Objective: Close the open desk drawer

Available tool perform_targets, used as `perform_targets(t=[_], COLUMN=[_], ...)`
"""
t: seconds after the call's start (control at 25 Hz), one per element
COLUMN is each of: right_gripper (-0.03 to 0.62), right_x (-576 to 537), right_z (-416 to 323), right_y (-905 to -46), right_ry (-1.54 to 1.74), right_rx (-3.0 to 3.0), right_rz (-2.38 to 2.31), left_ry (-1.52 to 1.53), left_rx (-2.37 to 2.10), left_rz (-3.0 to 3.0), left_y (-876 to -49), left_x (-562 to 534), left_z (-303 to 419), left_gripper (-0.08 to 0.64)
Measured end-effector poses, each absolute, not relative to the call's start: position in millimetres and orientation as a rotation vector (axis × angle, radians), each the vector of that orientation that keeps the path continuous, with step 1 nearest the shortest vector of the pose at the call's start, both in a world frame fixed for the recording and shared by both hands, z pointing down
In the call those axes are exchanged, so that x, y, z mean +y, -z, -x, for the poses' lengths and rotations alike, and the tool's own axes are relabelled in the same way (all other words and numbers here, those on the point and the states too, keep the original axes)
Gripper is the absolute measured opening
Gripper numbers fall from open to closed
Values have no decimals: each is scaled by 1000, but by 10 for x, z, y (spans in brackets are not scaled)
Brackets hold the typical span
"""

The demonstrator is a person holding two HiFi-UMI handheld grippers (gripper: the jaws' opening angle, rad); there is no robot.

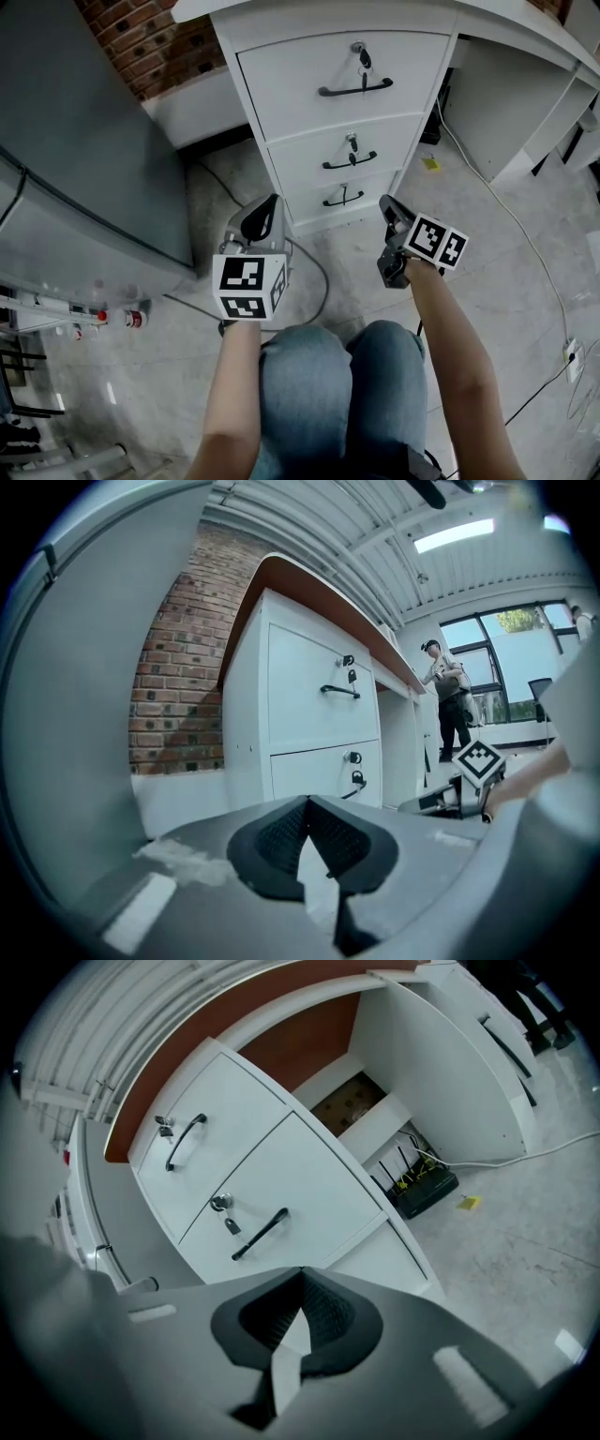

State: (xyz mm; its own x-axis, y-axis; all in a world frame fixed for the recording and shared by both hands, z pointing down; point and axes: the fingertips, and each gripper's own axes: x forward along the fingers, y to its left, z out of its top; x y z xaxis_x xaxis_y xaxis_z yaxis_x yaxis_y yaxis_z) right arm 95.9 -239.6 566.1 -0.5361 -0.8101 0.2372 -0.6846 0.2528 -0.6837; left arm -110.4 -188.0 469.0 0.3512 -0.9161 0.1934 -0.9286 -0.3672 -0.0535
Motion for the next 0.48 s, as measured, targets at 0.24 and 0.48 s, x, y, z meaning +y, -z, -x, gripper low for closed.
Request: perform_targets(t=[0.24,0.48], right_gripper=[-3,-3], right_x=[-2279,-2163], right_z=[-879,-861], right_y=[-5335,-4935], right_ry=[954,700], right_rx=[2570,2686], right_rz=[1446,1519], left_ry=[-265,-213], left_rx=[-1749,-1783], left_rz=[-2539,-2536], left_y=[-4498,-4303], left_x=[-1803,-1766], left_z=[1054,1018], left_gripper=[-2,-2])
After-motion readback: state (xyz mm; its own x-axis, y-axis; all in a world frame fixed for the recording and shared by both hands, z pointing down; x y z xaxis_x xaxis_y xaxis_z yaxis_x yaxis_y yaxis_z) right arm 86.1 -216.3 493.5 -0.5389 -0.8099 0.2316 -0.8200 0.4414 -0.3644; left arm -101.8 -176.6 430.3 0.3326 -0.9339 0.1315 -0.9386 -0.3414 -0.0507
